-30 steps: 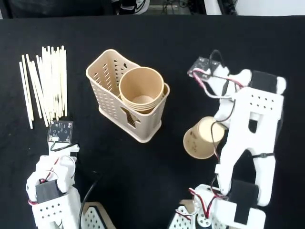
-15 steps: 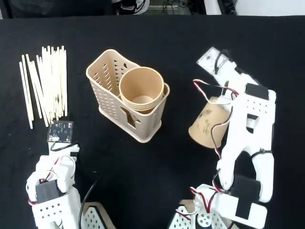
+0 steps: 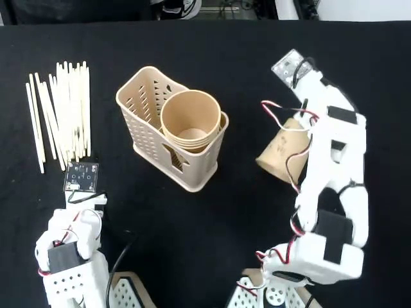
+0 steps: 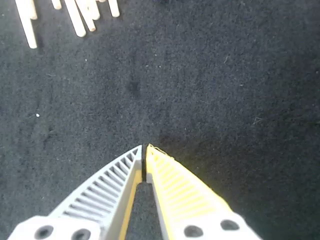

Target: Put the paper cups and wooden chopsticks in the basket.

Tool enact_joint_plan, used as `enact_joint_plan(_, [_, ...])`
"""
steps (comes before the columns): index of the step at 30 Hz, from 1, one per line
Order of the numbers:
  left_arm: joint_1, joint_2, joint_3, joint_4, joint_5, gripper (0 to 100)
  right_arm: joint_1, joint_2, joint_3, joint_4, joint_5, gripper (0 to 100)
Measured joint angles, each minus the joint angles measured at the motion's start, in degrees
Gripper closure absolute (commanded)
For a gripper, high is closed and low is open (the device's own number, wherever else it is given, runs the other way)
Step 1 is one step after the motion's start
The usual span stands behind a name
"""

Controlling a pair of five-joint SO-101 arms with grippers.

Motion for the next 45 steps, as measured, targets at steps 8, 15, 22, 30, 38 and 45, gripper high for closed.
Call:
enact_joint_plan(8, [0.00, 0.00, 0.00, 0.00, 0.00, 97, 2.90, -0.62, -12.48, 16.44, -8.09, 76.2])
enact_joint_plan(15, [0.00, 0.00, 0.00, 0.00, 0.00, 97, 3.08, -11.87, -9.05, 36.84, 0.26, 76.2])
enact_joint_plan(22, [0.00, 0.00, 0.00, 0.00, 0.00, 97, 3.08, -41.76, 21.89, 32.62, 6.15, 75.8])
enact_joint_plan(30, [0.00, 0.00, 0.00, 0.00, 0.00, 97, -4.75, -83.08, 55.21, 29.36, 6.51, 75.8])
enact_joint_plan(38, [0.00, 0.00, 0.00, 0.00, 0.00, 97, -9.05, -92.66, 70.24, 16.70, 6.33, 75.8])
enact_joint_plan(45, [0.00, 0.00, 0.00, 0.00, 0.00, 97, -4.22, -92.48, 79.56, -3.43, 6.33, 75.8])
